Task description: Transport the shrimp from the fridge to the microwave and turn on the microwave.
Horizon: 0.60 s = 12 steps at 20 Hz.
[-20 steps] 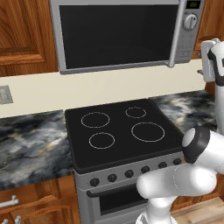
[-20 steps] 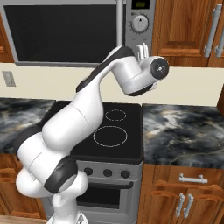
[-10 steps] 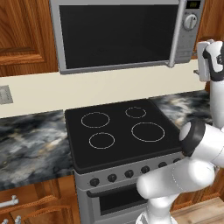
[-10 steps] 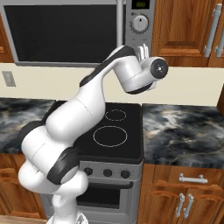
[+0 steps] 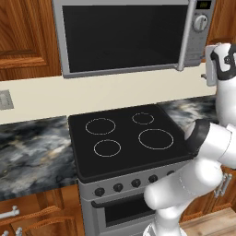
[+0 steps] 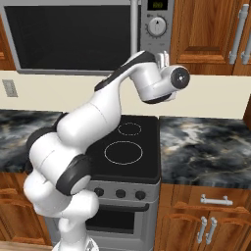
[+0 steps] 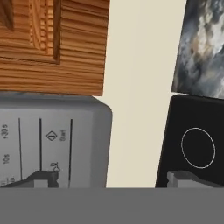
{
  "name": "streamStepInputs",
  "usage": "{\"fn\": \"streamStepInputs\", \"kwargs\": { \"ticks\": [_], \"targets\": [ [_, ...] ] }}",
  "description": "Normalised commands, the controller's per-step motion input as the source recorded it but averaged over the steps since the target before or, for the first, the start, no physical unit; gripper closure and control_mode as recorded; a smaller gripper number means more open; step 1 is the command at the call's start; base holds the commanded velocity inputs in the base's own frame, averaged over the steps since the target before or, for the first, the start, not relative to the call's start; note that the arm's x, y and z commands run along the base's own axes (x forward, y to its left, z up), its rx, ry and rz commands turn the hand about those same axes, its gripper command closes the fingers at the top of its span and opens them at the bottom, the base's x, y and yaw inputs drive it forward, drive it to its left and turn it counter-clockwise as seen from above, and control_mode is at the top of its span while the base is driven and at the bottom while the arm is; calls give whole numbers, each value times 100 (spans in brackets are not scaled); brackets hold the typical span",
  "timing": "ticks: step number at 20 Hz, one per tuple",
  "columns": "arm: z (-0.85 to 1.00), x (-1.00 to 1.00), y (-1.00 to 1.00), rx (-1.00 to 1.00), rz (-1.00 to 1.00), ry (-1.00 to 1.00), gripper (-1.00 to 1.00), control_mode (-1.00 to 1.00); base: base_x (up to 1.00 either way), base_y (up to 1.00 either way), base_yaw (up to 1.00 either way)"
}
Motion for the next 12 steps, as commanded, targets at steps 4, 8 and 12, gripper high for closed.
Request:
{"fn": "streamStepInputs", "kwargs": {
  "ticks": [4, 8, 12],
  "targets": [
    [-4, 23, -11, 5, 1, 1, -100, -100, 0, 0, 0],
    [-3, 24, -12, 6, 2, 1, -100, -100, 0, 0, 0],
    [0, 23, -10, 6, 3, 0, -100, -100, 0, 0, 0]
  ]
}}
